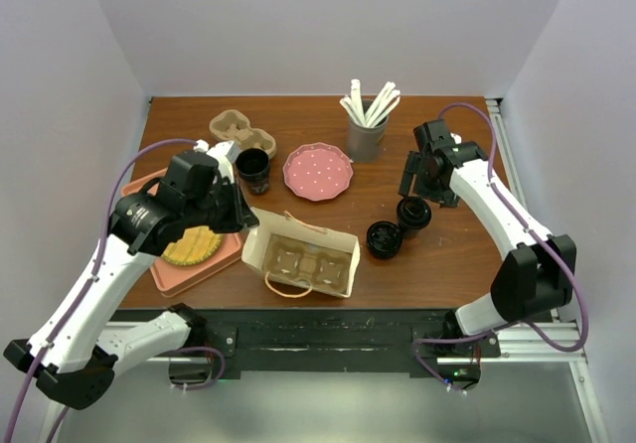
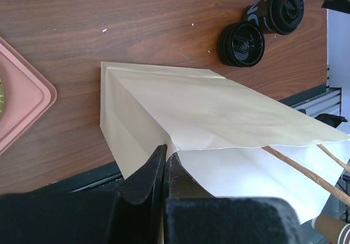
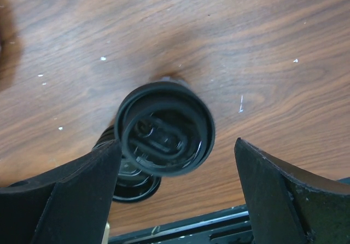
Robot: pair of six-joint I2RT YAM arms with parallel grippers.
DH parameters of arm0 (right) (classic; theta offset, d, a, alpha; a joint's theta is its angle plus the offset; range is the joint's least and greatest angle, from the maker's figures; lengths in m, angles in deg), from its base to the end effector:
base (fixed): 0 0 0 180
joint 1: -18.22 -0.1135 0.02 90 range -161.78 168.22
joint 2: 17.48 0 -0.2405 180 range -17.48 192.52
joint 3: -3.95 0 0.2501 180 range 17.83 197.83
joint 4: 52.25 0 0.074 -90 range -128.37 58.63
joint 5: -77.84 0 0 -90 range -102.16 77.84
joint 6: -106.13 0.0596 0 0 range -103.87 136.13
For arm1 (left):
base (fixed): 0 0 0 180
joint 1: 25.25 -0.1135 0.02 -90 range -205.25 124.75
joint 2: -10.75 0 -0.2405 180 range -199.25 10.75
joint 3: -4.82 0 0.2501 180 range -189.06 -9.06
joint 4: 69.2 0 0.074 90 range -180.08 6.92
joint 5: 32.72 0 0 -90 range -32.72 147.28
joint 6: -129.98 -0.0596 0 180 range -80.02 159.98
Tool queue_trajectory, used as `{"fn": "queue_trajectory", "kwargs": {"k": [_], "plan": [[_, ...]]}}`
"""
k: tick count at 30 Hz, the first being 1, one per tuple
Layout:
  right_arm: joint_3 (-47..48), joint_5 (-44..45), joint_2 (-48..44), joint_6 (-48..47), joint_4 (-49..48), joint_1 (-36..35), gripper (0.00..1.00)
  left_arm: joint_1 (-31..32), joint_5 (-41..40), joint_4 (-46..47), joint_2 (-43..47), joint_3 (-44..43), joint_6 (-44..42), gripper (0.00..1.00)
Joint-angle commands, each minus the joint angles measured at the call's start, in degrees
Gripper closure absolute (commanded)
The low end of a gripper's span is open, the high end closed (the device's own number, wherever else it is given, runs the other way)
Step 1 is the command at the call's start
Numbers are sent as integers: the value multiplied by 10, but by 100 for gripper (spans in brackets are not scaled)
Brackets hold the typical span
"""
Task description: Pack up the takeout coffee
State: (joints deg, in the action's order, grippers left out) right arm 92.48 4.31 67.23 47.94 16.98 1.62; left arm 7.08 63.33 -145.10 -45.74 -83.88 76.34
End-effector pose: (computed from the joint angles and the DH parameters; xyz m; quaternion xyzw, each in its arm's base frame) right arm 0.2942 0.0701 0.2504 0.1582 0.9544 -0.0412 0.2496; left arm 0.1616 -0.1097 0.3553 -0.0115 0.9183 -0.2616 0.2968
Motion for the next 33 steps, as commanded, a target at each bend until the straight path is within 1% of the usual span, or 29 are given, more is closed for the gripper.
{"fn": "queue_trajectory", "kwargs": {"k": [1, 9, 19, 25, 33], "plan": [[6, -27, 14, -39, -18, 12, 13, 3, 13, -10, -11, -27, 30, 100], [-24, -51, 16, -44, -40, 11, 17, 2, 15, -8, -12, -18, 45, 100], [-15, -48, 31, -42, -29, 10, 17, 2, 13, 0, -15, -8, 45, 100], [-46, -49, 21, -41, -35, 9, 18, 3, 10, 1, -16, -10, 46, 100], [-55, -44, 13, -45, -40, 6, 32, 3, 15, -1, -17, -4, 42, 100]]}}
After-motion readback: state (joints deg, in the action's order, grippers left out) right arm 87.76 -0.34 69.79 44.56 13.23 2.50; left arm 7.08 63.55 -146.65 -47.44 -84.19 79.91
